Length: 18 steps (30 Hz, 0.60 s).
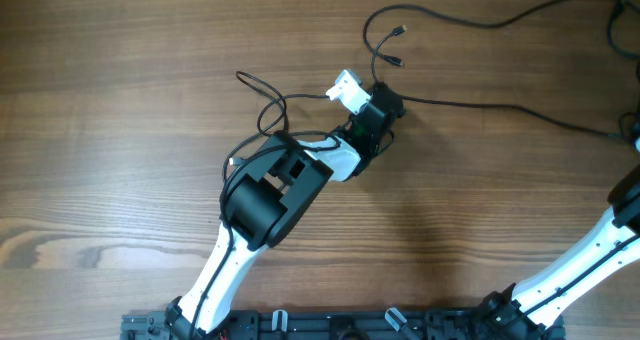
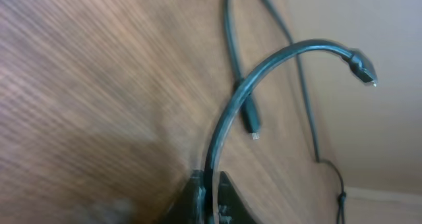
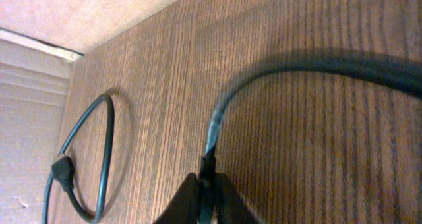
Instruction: Untangle cables
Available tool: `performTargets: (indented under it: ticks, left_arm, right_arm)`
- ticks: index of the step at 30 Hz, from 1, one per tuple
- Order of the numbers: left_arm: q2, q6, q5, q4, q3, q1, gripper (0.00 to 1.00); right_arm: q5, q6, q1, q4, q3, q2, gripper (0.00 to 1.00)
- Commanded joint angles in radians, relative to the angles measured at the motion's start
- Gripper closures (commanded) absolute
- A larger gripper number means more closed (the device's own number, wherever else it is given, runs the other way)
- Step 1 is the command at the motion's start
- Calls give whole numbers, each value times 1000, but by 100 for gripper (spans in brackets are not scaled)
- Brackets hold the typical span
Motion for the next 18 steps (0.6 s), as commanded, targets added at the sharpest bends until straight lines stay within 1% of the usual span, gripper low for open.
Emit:
performTargets:
  ticks: [1, 2, 3, 6, 7, 8, 9, 11, 12, 13, 14, 17, 18]
  left_arm:
    - [53, 5, 33, -17, -21, -4, 92]
    - [52, 5, 42, -14, -21, -4, 96]
    - [52, 5, 48, -14, -21, -4, 96]
    - [52, 5, 79, -14, -21, -4, 96]
    - [52, 5, 98, -15, -21, -4, 96]
    - [52, 6, 122, -15, -21, -4, 96]
    - [52, 13, 134, -14, -21, -4, 96]
    - [46, 13, 134, -14, -21, -3, 96]
    - [41, 27, 134, -14, -21, -3, 90]
    - [29, 71, 135, -14, -21, -3, 84]
    - [18, 103, 135, -16, -21, -3, 82]
    - [-39, 122, 132, -57, -21, -2, 82]
    - [-50, 149, 133, -64, -21, -2, 83]
  right_arm:
    - [-6, -1, -11, 12, 5, 26, 81]
    - [-18, -1, -13, 12, 5, 26, 85]
    - [-24, -2, -14, 12, 5, 26, 89]
    - [-37, -2, -18, 8, 5, 26, 89]
    - [-37, -3, -19, 7, 5, 26, 87]
    - [-46, -2, -20, 9, 5, 26, 64]
    - [-64, -2, -23, 17, 5, 26, 40]
    - [-124, -3, -35, 40, 5, 26, 20]
    - [-164, -3, -45, 60, 5, 26, 4]
    - [-215, -3, -59, 87, 5, 26, 0]
    - [-248, -3, -68, 105, 5, 26, 0]
    - [-342, -2, -109, 131, 5, 26, 0]
    - [-361, -2, -115, 133, 5, 26, 0]
